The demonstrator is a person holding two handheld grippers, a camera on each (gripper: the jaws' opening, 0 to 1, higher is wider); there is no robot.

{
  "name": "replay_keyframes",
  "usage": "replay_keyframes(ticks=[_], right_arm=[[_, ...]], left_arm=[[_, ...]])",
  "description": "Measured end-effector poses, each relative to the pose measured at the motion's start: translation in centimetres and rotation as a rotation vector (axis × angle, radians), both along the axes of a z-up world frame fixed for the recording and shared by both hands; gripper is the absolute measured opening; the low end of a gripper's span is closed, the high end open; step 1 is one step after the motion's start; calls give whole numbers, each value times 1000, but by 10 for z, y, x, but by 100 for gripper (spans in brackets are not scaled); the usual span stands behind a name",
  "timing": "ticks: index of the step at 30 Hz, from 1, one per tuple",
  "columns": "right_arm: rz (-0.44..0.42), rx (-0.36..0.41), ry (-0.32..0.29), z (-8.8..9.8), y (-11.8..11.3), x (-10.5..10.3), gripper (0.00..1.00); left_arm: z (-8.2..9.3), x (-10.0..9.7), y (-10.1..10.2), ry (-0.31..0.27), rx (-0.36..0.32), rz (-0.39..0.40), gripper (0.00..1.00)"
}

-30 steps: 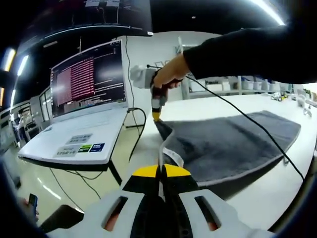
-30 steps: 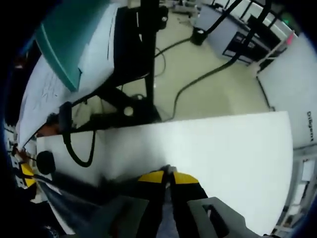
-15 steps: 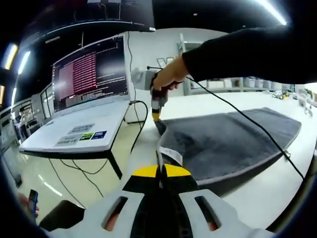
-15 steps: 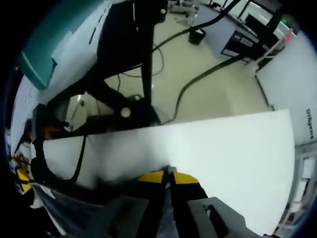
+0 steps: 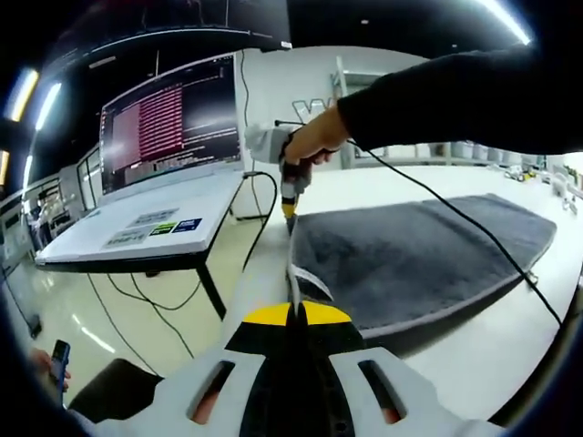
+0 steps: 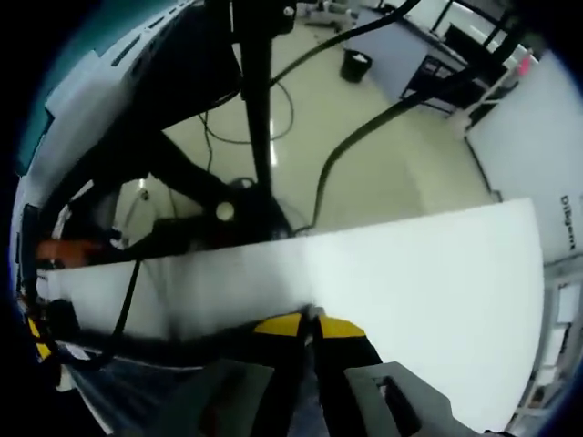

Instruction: Open the folded towel by lifting each exposed corner and separating the folded layers until the towel lies flat within the target outline without major curled edges

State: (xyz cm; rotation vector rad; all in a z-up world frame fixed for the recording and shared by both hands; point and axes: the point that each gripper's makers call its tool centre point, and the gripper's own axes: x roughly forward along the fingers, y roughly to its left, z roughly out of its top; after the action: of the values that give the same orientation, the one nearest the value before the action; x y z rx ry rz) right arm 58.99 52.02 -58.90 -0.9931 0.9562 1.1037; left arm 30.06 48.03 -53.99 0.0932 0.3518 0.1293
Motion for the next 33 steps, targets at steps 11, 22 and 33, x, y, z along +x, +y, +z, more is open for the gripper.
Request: replay_keyframes(ticks=[11,22,33], right_arm=[[-4,12,0,-4,6,8,1],[-9,-22,-31,-12,10,15,1],[34,141,-22,-4,63,38,24]], left_arm=[[-4,0,-2,15,1,-3,2],[-5,1,0,21,4,0,2],[-12,-1,2,40,29,14,3]])
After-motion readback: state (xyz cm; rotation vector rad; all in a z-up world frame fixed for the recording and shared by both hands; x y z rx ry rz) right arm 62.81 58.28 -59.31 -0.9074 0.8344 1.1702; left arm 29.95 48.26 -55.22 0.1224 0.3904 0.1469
